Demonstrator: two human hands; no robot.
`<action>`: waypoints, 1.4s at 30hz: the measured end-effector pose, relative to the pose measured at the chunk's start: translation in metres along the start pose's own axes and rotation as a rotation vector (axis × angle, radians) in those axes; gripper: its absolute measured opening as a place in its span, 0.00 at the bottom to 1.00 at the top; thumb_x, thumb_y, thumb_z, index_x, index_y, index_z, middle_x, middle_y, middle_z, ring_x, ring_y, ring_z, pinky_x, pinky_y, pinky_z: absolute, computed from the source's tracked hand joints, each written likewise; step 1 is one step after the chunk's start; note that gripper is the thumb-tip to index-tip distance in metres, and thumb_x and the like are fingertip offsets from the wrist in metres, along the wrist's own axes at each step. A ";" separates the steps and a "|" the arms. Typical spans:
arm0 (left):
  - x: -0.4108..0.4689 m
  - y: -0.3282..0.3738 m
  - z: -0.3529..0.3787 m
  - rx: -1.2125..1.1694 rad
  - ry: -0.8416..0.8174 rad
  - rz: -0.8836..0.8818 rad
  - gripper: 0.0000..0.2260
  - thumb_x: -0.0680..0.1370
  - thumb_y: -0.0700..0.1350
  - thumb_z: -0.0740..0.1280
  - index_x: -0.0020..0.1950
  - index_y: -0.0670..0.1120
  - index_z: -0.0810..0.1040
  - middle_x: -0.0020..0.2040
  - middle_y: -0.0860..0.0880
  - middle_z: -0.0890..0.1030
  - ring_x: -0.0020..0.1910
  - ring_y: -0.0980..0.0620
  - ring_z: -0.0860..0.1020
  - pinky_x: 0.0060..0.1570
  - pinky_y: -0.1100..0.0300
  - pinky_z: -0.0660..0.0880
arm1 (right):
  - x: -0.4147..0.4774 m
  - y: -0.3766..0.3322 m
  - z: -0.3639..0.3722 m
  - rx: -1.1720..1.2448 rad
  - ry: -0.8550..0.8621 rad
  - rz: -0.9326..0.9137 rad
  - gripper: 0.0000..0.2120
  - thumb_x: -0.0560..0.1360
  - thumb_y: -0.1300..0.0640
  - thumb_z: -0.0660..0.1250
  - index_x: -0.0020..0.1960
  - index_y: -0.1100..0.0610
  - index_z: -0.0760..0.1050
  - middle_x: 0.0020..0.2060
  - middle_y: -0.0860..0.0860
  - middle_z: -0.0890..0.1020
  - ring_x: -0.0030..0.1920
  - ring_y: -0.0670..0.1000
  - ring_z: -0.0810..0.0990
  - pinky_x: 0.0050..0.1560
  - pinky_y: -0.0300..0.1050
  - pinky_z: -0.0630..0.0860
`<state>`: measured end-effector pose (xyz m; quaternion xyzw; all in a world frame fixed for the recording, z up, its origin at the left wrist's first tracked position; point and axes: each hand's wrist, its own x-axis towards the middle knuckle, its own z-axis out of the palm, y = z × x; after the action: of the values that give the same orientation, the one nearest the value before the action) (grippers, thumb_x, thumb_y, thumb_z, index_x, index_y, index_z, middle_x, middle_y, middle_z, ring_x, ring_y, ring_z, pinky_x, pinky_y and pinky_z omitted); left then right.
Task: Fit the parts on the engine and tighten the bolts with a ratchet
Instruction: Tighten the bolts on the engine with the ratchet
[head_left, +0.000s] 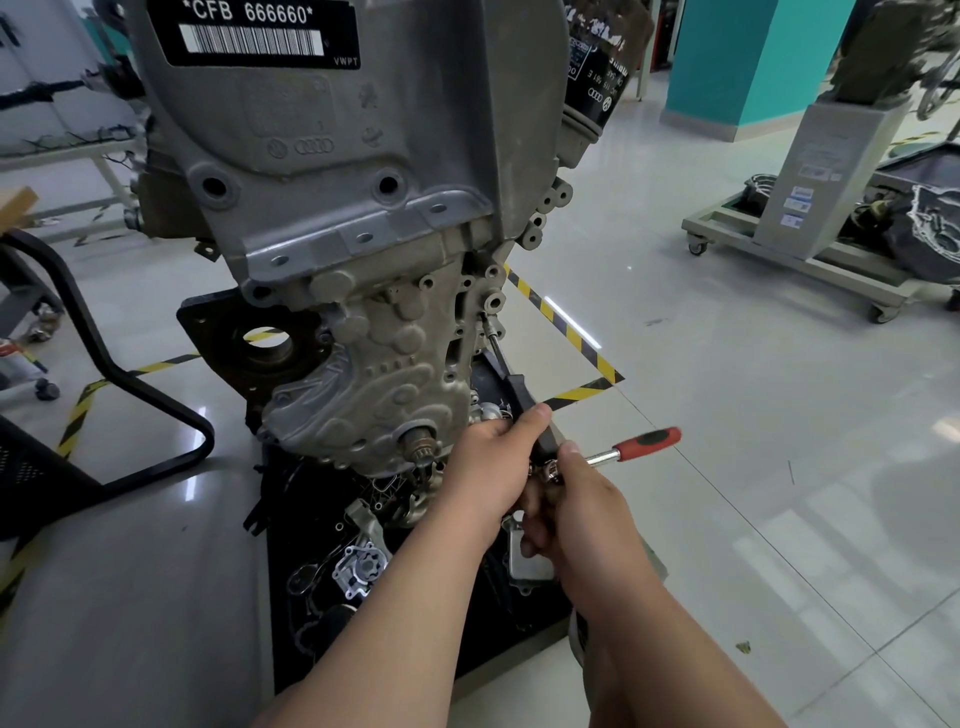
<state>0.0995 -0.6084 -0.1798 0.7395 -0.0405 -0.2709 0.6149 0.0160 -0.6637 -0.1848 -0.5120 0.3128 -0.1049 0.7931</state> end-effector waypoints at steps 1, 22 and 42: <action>-0.001 0.000 0.000 0.006 -0.018 -0.004 0.27 0.73 0.62 0.67 0.48 0.35 0.76 0.23 0.43 0.72 0.19 0.49 0.69 0.23 0.63 0.67 | 0.000 -0.002 0.000 0.061 -0.031 0.035 0.22 0.83 0.47 0.52 0.39 0.60 0.72 0.24 0.53 0.72 0.21 0.50 0.66 0.24 0.43 0.69; 0.006 -0.005 0.006 -0.026 0.018 0.044 0.17 0.74 0.55 0.69 0.42 0.40 0.80 0.31 0.49 0.74 0.29 0.52 0.71 0.29 0.64 0.67 | -0.003 0.008 -0.004 -0.502 0.090 -0.307 0.08 0.80 0.44 0.56 0.58 0.37 0.64 0.42 0.41 0.81 0.42 0.38 0.79 0.39 0.40 0.70; 0.000 0.002 0.002 -0.074 0.013 0.035 0.18 0.72 0.59 0.70 0.39 0.43 0.81 0.25 0.51 0.74 0.22 0.54 0.71 0.24 0.66 0.67 | 0.002 0.007 -0.001 -0.242 0.060 -0.164 0.15 0.81 0.43 0.53 0.54 0.48 0.75 0.35 0.45 0.78 0.36 0.47 0.76 0.40 0.44 0.73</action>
<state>0.0991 -0.6111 -0.1787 0.7173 -0.0396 -0.2566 0.6466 0.0160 -0.6621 -0.1922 -0.6244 0.3038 -0.1463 0.7046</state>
